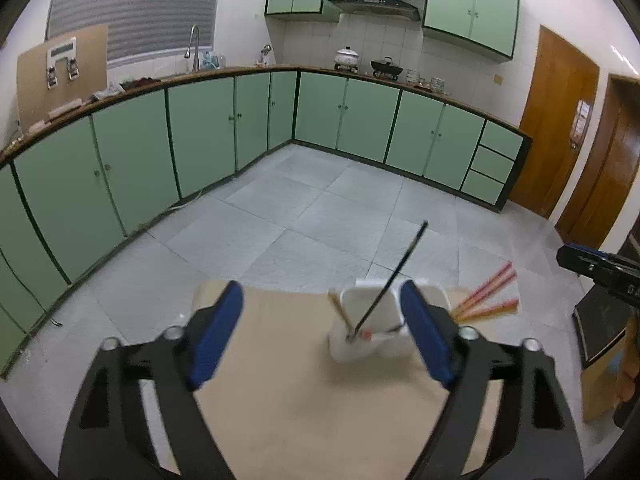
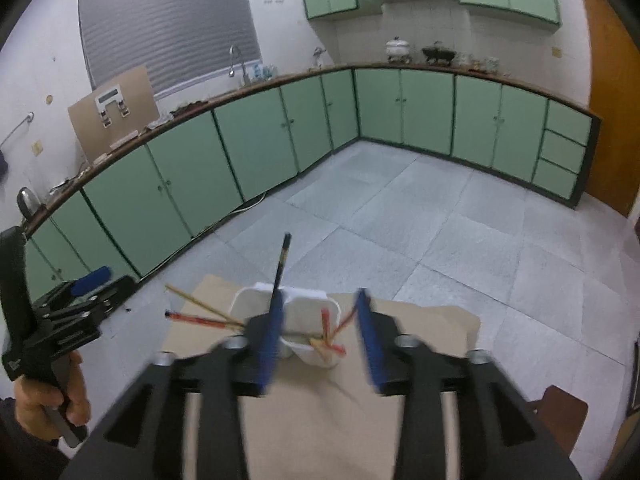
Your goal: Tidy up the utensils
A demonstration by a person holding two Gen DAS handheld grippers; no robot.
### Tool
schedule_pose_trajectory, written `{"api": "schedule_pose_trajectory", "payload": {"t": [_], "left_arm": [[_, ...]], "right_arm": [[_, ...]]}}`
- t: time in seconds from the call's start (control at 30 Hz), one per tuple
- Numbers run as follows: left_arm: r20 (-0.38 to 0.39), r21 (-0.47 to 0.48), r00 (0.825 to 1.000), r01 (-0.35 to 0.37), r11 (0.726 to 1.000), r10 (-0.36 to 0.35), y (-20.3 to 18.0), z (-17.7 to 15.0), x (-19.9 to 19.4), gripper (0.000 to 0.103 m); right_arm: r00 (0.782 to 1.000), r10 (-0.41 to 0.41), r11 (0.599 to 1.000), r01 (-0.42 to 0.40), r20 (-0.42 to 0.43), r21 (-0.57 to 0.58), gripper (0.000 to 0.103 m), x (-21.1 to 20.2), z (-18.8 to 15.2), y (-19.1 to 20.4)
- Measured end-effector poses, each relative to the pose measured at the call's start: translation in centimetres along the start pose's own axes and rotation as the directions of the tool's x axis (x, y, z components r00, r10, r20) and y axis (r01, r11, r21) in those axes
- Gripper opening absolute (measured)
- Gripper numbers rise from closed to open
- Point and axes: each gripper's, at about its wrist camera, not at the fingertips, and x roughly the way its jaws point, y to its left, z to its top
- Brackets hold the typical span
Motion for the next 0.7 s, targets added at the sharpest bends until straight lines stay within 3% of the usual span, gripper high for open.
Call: {"api": "schedule_pose_trajectory", "payload": {"t": [0.03,0.2,0.47,0.7], "left_arm": [[0.001,0.011,1.0,0.001,1.0,-0.001,0.0,-0.7,-0.5,0.088],[0.006,0.03,1.0,0.012,0.999,-0.012,-0.3,-6.3,-5.0,0.094],[0.046,0.005,0.999,-0.013,1.0,0.013,0.5,-15.2,-13.1,0.095],[0.088,0.001,0.989,-0.119,0.993,0.119,-0.3,-20.9,-21.2,0.097]], "right_arm": [[1.0,-0.014,1.0,0.014,0.017,0.004,0.066,-0.6,-0.9,0.1],[0.99,-0.081,0.996,0.085,0.112,-0.035,0.089,-3.8,-7.3,2.1],[0.976,-0.138,0.986,0.151,0.169,-0.067,0.097,-9.8,-18.6,4.7],[0.982,-0.141,0.99,0.144,0.122,-0.012,0.097,-15.6,-24.3,7.0]]}}
